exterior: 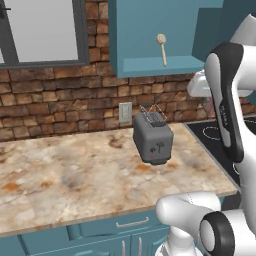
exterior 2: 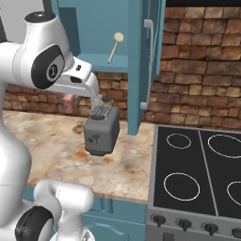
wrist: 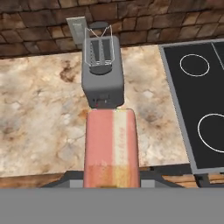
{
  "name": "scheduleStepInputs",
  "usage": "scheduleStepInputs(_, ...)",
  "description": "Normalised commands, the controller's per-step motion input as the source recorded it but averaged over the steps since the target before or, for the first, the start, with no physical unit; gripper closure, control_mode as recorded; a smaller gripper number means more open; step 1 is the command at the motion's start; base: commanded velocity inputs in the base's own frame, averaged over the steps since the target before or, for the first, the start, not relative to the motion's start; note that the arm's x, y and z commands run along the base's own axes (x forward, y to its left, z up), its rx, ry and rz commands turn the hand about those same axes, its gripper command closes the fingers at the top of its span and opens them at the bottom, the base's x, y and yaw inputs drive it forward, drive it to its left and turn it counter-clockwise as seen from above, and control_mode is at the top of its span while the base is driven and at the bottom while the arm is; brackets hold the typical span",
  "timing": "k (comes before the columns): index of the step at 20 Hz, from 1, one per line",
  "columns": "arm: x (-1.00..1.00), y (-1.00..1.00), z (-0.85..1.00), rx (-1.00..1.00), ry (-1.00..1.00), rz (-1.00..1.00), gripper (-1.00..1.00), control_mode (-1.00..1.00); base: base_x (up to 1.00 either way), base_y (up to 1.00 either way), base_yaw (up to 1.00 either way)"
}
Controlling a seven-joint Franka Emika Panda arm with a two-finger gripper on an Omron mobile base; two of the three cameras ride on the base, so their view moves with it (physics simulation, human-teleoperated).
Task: Pick up the dish brush and bar soap from the sink, and place them back in the cabinet, and close the cabinet door.
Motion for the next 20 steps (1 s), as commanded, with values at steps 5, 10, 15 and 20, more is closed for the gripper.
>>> scheduleStepInputs(5,0.34,0.08,0.36,0.0,-0.18,0.0,1.0,-1.0,0.0,0.0,0.0)
scheduleStepInputs(10,0.29,0.0,0.27,0.0,-0.21,0.0,1.0,-1.0,0.0,0.0,0.0)
scheduleStepInputs(15,0.34,0.0,0.12,0.0,-0.16,0.0,1.0,-1.0,0.0,0.0,0.0)
scheduleStepInputs(20,0.43,0.06,0.0,0.0,-0.09,0.0,1.0,-1.0,0.0,0.0,0.0)
